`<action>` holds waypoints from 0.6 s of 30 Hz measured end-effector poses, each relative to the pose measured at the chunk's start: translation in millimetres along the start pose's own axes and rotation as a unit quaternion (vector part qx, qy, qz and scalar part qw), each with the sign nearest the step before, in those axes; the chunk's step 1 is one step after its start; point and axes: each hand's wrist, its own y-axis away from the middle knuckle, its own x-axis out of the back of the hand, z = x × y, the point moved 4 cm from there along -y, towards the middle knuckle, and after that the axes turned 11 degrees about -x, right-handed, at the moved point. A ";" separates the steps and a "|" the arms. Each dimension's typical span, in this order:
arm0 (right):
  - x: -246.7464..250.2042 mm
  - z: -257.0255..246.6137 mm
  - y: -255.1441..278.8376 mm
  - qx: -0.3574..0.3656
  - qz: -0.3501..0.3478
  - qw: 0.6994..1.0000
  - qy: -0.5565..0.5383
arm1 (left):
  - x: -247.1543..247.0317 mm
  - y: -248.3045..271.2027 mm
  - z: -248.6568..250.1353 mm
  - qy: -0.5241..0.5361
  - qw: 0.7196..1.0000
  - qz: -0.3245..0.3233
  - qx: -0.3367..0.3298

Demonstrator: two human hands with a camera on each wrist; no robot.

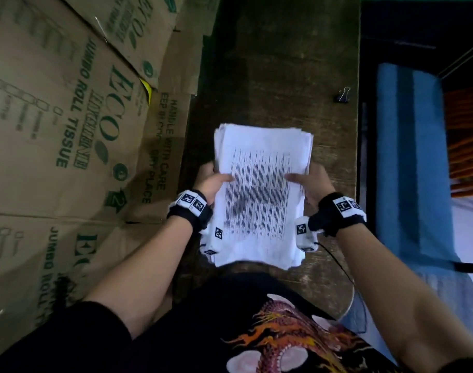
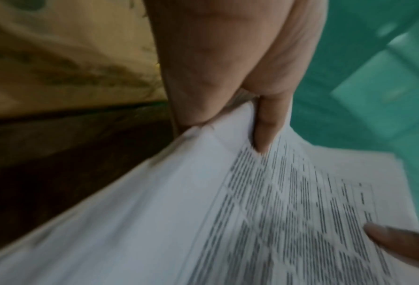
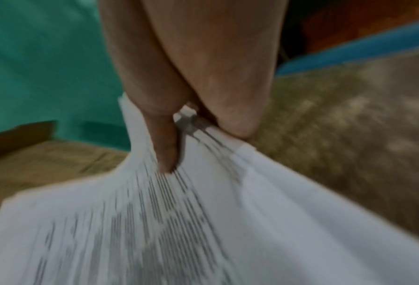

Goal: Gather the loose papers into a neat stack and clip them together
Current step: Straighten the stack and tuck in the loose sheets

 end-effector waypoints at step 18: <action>26.0 -66.3 91.8 0.319 0.027 0.943 -0.085 | 16.1 54.3 90.5 0.043 0.957 0.009 -0.288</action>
